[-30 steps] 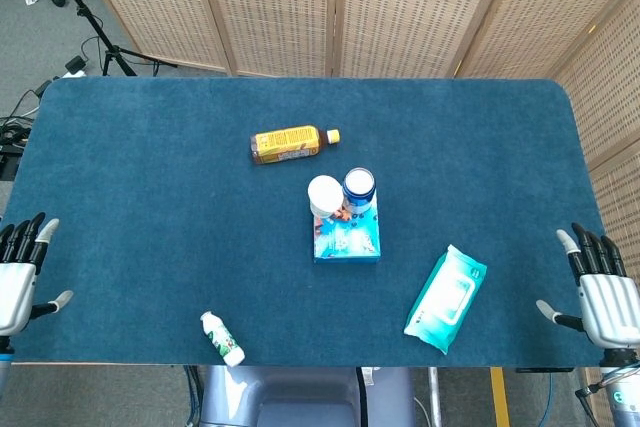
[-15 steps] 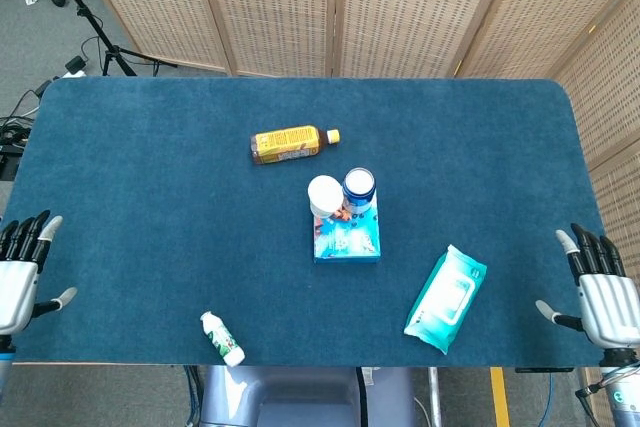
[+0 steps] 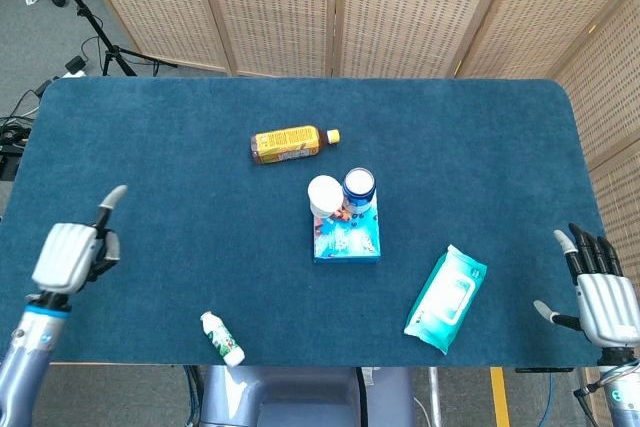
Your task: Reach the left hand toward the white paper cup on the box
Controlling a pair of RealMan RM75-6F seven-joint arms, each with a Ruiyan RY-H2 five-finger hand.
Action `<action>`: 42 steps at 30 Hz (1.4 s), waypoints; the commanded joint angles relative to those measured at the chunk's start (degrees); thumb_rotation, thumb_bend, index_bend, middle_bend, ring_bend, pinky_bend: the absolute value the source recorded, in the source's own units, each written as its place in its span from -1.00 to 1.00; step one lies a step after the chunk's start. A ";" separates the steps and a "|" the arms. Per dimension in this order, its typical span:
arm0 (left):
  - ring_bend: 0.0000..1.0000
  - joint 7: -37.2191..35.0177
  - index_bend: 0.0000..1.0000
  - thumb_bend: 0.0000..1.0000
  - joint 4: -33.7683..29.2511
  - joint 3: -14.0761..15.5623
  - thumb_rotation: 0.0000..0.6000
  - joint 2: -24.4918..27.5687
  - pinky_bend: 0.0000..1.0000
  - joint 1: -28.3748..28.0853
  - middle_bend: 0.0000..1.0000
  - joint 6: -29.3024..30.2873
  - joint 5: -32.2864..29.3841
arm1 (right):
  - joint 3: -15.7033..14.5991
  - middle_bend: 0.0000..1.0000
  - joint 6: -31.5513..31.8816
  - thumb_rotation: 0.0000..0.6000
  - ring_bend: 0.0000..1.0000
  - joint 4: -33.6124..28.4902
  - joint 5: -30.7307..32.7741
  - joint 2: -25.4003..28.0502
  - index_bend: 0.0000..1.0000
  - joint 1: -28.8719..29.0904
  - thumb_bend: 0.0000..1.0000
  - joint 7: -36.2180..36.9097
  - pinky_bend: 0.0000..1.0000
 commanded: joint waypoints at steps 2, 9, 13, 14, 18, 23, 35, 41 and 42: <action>1.00 -0.90 -1.00 0.96 -5.12 -3.75 1.00 1.29 0.98 -10.19 0.90 -15.35 -7.75 | 0.14 -1.00 -0.52 1.00 -1.00 0.00 0.58 -0.07 -1.00 0.19 -1.00 -0.20 -1.00; 1.00 1.95 -1.00 0.98 -2.31 -5.00 1.00 -4.51 0.98 -19.05 0.90 -25.69 -13.35 | 0.34 -1.00 -2.36 1.00 -1.00 -0.03 1.99 -0.32 -1.00 0.93 -1.00 -1.00 -1.00; 1.00 3.37 -1.00 0.98 -1.03 -4.92 1.00 -7.48 0.98 -21.76 0.90 -28.17 -16.68 | 0.39 -1.00 -3.00 1.00 -1.00 -0.03 2.47 -0.43 -1.00 1.22 -1.00 -1.38 -1.00; 1.00 4.28 -1.00 0.98 -0.27 -4.78 1.00 -8.79 0.98 -22.57 0.90 -28.44 -17.39 | 0.40 -1.00 -3.25 1.00 -1.00 -0.08 2.67 -0.41 -1.00 1.30 -1.00 -1.32 -1.00; 1.00 6.23 -1.00 0.98 0.87 -4.07 1.00 -11.67 0.98 -24.21 0.90 -29.01 -19.56 | 0.49 -1.00 -3.59 1.00 -1.00 -0.04 3.08 -0.32 -1.00 1.41 -1.00 -1.11 -1.00; 1.00 8.81 -1.00 0.98 2.38 -3.27 1.00 -14.92 0.98 -26.01 0.90 -28.73 -21.25 | 0.55 -1.00 -4.14 1.00 -1.00 0.10 3.57 -0.26 -1.00 1.61 -1.00 -0.78 -1.00; 1.00 15.12 -1.00 0.98 4.13 -3.23 1.00 -19.54 0.98 -30.02 0.90 -27.52 -26.25 | 0.72 -1.00 -4.77 1.00 -1.00 0.22 4.24 0.15 -1.00 1.82 -1.00 0.37 -1.00; 1.00 15.71 -1.00 0.98 4.79 -3.69 1.00 -21.40 0.98 -30.88 0.90 -25.56 -26.47 | 0.93 -1.00 -4.99 1.00 -1.00 0.35 4.66 0.44 -1.00 1.89 -1.00 1.16 -1.00; 1.00 15.64 -1.00 0.98 4.96 -3.71 1.00 -21.59 0.98 -30.97 0.90 -25.31 -26.40 | 0.91 -1.00 -5.10 1.00 -1.00 0.39 4.70 0.50 -1.00 1.92 -1.00 1.31 -1.00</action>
